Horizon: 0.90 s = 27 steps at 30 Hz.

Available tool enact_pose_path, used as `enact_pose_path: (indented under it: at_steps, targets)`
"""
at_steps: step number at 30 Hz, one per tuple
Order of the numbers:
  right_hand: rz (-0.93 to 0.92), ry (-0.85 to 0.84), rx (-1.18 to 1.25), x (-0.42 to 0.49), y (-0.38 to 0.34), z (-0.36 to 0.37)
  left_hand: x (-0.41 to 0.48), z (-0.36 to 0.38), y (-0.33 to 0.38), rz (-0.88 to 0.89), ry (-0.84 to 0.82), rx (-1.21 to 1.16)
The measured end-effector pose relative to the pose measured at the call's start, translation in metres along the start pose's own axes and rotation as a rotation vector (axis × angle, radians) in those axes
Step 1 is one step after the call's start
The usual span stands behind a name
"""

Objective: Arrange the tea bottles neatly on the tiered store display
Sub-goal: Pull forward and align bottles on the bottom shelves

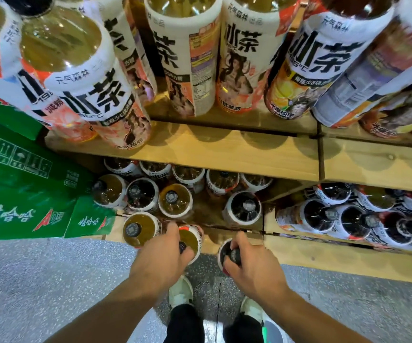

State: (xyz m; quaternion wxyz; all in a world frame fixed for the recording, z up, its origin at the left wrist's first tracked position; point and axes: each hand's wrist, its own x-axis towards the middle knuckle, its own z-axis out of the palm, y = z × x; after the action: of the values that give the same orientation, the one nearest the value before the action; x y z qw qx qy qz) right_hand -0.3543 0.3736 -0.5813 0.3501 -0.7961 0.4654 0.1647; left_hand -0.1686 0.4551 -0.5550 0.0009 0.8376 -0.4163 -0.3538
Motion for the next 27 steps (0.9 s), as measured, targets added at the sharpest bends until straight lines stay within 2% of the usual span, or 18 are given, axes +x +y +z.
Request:
enact_pose_path:
  at_steps: [6, 14, 27]
  targets:
    - [0.108, -0.011, 0.095, -0.009, 0.036, -0.003, 0.026, -0.002, 0.032, 0.044, -0.030, 0.112]
    - [0.202, 0.108, 0.156, -0.007, 0.076, -0.035, 0.057, -0.018, 0.071, 0.061, -0.025, 0.219]
    - [0.306, 0.183, 0.206, -0.020, 0.138, -0.064, 0.088, -0.020, 0.088, 0.061, -0.047, 0.481]
